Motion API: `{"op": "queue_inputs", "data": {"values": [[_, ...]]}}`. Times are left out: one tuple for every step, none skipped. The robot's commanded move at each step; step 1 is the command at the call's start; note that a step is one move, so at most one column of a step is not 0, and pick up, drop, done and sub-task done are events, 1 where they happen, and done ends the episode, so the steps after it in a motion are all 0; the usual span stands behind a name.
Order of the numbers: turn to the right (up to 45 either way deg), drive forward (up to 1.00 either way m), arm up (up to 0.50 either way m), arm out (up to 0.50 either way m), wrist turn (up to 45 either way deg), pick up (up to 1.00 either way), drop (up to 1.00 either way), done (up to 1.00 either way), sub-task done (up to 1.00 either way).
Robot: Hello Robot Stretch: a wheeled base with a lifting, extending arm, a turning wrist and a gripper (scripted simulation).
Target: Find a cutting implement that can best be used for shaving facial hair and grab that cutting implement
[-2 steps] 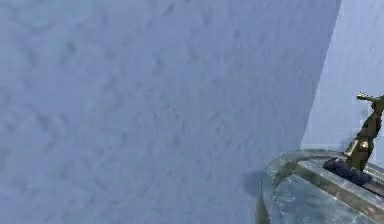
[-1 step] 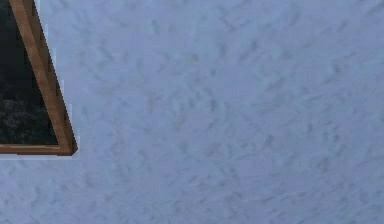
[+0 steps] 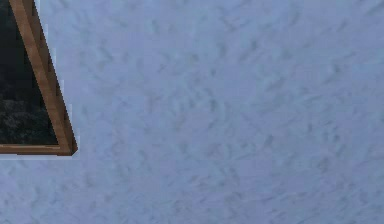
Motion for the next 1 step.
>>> {"op": "queue_inputs", "data": {"values": [[0.0, 0.0, 0.38, 0.0, 0.0, 0.0, 0.0, 0.0, 0.0]]}}
